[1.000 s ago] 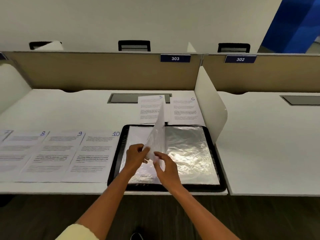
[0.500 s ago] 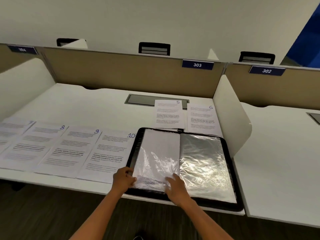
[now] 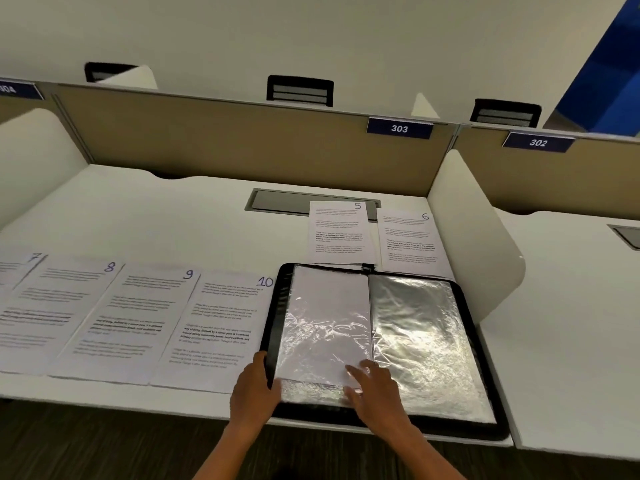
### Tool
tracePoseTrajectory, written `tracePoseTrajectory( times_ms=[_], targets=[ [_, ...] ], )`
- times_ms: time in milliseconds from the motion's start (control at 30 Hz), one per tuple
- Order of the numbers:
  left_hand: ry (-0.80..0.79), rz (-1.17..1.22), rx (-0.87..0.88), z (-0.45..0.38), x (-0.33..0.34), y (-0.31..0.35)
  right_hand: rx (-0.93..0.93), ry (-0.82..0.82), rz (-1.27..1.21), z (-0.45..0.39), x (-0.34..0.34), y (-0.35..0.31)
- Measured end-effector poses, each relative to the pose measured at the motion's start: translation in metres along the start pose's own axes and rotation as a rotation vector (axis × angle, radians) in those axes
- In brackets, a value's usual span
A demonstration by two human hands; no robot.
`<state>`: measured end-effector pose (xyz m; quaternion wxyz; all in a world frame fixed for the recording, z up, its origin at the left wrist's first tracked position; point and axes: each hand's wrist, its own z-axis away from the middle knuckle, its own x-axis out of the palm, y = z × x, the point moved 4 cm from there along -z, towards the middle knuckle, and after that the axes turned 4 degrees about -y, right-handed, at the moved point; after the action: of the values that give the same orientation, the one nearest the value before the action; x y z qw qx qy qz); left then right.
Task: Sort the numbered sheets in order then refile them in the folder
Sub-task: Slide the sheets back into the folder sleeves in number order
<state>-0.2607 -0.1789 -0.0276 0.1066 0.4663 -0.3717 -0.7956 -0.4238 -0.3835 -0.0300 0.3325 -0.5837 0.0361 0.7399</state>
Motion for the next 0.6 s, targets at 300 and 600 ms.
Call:
tracePoseTrajectory(
  times_ms=[300, 600],
  targets=[
    [0.128, -0.177, 0.290, -0.055, -0.022, 0.023, 0.120, 0.205, 0.020, -0.052, -0.041, -0.006],
    [0.126, -0.263, 0.448, -0.117, -0.017, 0.062, 0.132, 0.256, -0.003, -0.103, -0.084, -0.020]
  ],
)
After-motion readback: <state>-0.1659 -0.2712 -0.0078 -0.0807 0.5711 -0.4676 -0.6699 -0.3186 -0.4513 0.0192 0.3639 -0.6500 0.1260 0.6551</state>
